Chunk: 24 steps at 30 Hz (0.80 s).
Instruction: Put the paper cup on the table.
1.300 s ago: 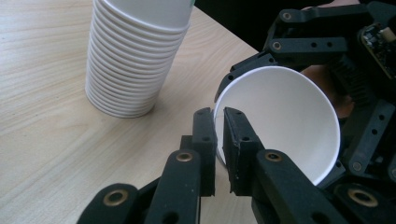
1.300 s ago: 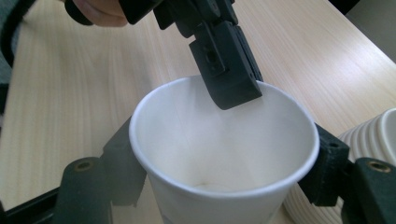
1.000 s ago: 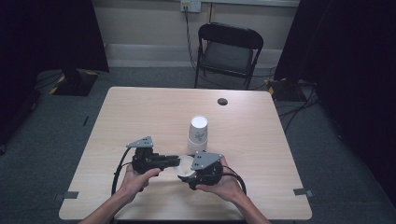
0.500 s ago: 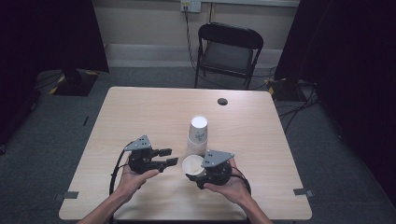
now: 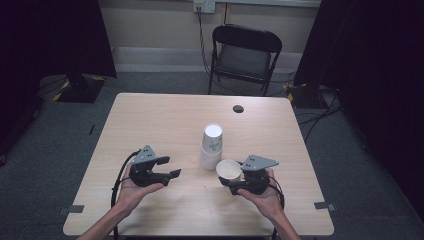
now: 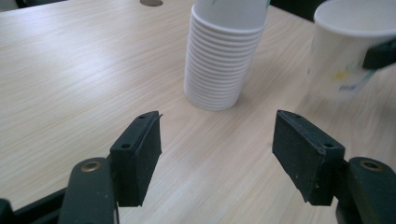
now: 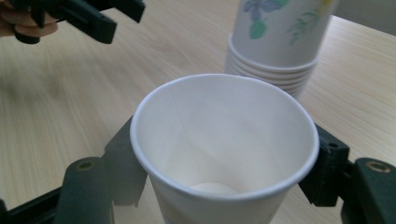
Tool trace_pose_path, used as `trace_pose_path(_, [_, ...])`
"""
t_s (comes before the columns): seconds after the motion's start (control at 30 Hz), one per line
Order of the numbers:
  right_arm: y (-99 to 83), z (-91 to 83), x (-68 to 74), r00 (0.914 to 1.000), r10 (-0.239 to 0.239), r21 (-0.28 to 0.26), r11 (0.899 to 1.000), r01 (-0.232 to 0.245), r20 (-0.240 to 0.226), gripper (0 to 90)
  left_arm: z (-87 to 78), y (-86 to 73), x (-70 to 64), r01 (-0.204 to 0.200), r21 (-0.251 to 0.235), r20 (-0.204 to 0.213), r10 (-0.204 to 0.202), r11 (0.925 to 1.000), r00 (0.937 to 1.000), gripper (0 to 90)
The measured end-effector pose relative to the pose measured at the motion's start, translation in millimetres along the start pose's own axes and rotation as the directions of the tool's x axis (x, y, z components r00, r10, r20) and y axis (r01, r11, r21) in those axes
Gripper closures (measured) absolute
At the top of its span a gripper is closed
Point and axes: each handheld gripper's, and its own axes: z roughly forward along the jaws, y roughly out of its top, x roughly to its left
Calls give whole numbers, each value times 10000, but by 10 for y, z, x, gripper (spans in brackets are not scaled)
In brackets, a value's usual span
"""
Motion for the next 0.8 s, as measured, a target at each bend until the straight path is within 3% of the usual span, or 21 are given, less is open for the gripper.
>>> trace_pose_path(0.1, [-20, -55, -60, 9994, 185, -173, 9997, -180, 280, 297, -50, -53, 48, -37, 233, -192, 42, 9997, 9998, 323])
trace_pose_path(0.13, [-25, -67, -79, 9990, 211, -213, 9996, -203, 393, 297, -72, -79, 74, 217, 222, -148, -214, 9995, 9997, 322])
trace_pose_path(0.2, [-33, -94, -117, 9978, 234, -277, 9994, -217, 616, 298, -116, -126, 140, 511, 142, -515, -503, 9986, 9974, 322])
trace_pose_path(0.33, [-23, -120, -193, 9936, 424, -418, 9984, -381, 1051, 301, -156, -210, 253, 695, 472, -1008, -644, 9965, 9928, 295])
trace_pose_path(0.4, [-13, -138, -245, 9901, 614, -577, 9968, -544, 1261, 302, -168, -241, 287, 683, 838, -1266, -574, 9941, 9903, 269])
trace_pose_path(0.53, [-3, -137, -337, 9828, 838, -700, 9949, -731, 1644, 303, -255, -347, 343, 586, 1198, -1324, -426, 9911, 9903, 249])
trace_pose_path(0.67, [-9, -87, -402, 9802, 921, -621, 9947, -823, 1752, 301, -317, -540, 444, 870, 1499, -1692, -611, 9849, 9837, 255])
trace_pose_path(0.73, [-9, -57, -458, 9741, 993, -722, 9937, -863, 2034, 301, -322, -583, 495, 948, 1630, -1865, -636, 9821, 9804, 247])
trace_pose_path(0.8, [-11, -39, -514, 9697, 1102, -821, 9922, -943, 2181, 301, -316, -638, 551, 1052, 1820, -2265, -624, 9777, 9720, 222])
